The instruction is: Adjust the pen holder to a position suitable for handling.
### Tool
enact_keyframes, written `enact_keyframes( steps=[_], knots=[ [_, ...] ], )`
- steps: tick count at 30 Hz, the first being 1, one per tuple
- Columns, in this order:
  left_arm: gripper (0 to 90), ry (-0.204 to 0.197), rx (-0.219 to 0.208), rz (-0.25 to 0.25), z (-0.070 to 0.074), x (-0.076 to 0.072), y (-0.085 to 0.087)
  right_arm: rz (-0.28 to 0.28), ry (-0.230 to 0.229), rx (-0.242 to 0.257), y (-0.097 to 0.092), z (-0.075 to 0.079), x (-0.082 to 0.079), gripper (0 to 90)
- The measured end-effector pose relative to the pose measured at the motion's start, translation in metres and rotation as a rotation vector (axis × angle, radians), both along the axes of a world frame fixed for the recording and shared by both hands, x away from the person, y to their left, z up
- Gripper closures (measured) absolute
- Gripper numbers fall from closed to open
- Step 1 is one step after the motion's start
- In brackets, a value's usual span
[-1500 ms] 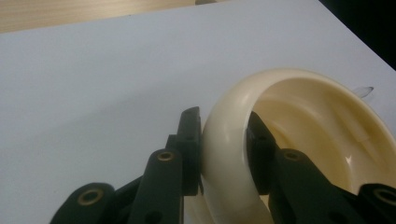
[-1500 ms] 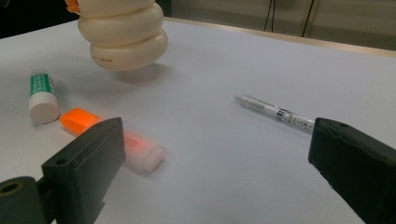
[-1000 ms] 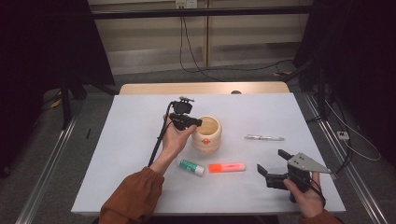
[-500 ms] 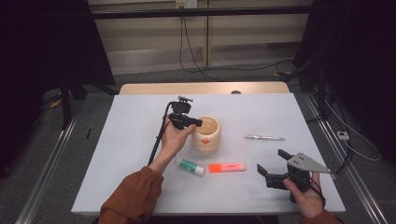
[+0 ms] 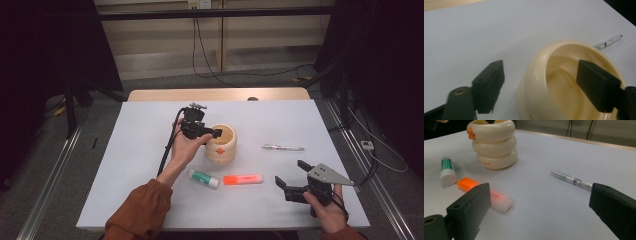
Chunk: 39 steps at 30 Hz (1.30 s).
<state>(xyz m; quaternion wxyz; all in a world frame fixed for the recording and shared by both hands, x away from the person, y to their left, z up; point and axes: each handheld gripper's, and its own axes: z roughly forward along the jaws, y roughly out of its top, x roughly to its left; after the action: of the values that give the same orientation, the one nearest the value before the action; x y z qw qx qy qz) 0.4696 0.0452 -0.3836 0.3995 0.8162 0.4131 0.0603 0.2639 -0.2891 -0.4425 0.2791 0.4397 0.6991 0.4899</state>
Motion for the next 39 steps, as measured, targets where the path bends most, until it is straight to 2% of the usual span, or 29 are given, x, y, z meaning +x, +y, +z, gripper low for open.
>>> enact_keyframes(
  steps=[2,3,6,8,11,12,14,15,18,20,23,27,31,34,37,39],
  knots=[
    [14.1,-0.016,-0.004,0.0,0.002,-0.001,0.002,-0.003,0.001,0.002,0.0,0.0,0.0,3.6],
    [14.1,-0.024,-0.009,0.003,0.003,-0.002,0.003,-0.003,0.001,0.002,0.0,0.0,0.0,3.6],
    [10.1,-0.052,-0.024,-0.022,0.005,-0.004,0.009,-0.002,0.0,0.002,0.0,0.0,0.0,3.5],
    [7.1,-0.069,-0.053,-0.029,0.006,-0.006,0.013,-0.001,0.0,0.0,0.0,0.0,0.0,3.6],
    [6.4,-0.108,-0.081,-0.06,0.008,-0.011,0.021,-0.002,0.0,0.001,0.0,0.0,0.0,3.5],
    [6.3,-0.13,-0.075,-0.065,0.009,-0.013,0.024,-0.001,0.0,0.001,0.0,0.0,0.0,3.5],
    [5.6,-0.137,-0.089,-0.066,0.01,-0.015,0.028,-0.001,-0.001,0.001,0.0,0.0,0.0,3.6],
    [5.8,-0.147,-0.11,-0.072,0.01,-0.017,0.032,-0.002,0.001,0.002,0.0,0.0,0.0,3.5],
    [5.8,-0.196,-0.098,-0.065,0.012,-0.021,0.038,-0.004,0.001,0.001,0.0,0.0,0.0,3.5],
    [5.8,-0.195,-0.116,-0.07,0.011,-0.024,0.042,-0.004,0.001,0.001,0.0,0.0,0.0,3.5],
    [5.8,-0.2,-0.103,-0.08,0.008,-0.028,0.047,-0.005,0.002,-0.002,0.0,0.0,0.001,3.5],
    [6.1,-0.199,-0.103,-0.09,-0.004,-0.031,0.054,-0.004,0.003,-0.002,0.0,0.0,0.001,3.5],
    [6.2,-0.197,-0.098,-0.082,-0.009,-0.034,0.062,-0.004,0.001,-0.002,0.0,0.0,0.001,3.5],
    [6.5,-0.218,-0.102,-0.068,-0.011,-0.039,0.069,-0.001,0.004,-0.001,0.0,0.0,0.001,3.5],
    [6.5,-0.195,-0.121,-0.081,-0.014,-0.043,0.073,-0.006,0.006,0.002,0.0,0.0,0.003,3.4],
    [6.5,-0.198,-0.111,-0.084,-0.017,-0.047,0.076,-0.01,0.01,0.002,0.001,-0.001,0.004,3.4]
  ],
)
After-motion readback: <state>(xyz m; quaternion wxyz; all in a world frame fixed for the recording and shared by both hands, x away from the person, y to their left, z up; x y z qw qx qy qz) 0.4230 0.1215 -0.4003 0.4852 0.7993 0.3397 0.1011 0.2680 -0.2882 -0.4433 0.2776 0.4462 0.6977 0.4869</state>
